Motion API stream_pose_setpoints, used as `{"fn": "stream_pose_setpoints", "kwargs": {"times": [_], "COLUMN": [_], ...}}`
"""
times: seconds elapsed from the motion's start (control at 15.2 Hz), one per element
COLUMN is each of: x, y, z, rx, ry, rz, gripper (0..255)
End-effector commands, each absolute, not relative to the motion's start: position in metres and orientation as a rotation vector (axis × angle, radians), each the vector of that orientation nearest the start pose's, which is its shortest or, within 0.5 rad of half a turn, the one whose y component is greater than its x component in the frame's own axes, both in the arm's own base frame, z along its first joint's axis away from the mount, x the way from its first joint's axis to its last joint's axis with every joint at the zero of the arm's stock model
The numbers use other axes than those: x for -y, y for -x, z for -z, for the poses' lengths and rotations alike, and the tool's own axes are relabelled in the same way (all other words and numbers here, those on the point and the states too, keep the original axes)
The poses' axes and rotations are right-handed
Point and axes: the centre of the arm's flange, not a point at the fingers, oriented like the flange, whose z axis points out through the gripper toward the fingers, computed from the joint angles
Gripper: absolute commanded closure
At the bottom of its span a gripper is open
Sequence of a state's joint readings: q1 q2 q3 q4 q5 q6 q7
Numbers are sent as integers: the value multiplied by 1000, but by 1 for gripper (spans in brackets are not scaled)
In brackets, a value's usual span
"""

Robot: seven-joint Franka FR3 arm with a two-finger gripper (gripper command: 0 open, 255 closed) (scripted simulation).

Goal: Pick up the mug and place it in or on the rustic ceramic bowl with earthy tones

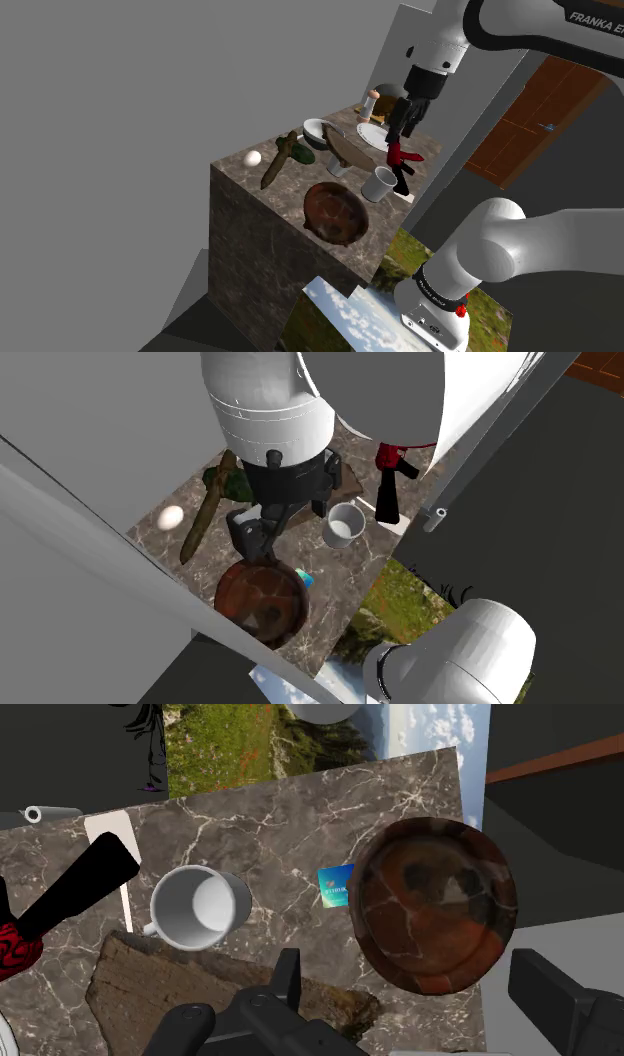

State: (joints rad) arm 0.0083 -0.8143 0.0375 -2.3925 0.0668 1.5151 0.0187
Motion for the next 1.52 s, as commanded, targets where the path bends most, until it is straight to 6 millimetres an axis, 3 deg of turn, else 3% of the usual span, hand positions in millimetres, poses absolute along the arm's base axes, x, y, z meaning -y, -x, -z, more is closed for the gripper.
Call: {"fn": "stream_pose_setpoints", "kwargs": {"times": [0.0,1.12,1.45], "x": [-24,85,88], "y": [-292,-285,-288], "z": [-577,-390,-366], "rx": [25,-196,-200], "ry": [3102,3176,3177], "rz": [-100,246,253], "gripper": [0,0,0]}}
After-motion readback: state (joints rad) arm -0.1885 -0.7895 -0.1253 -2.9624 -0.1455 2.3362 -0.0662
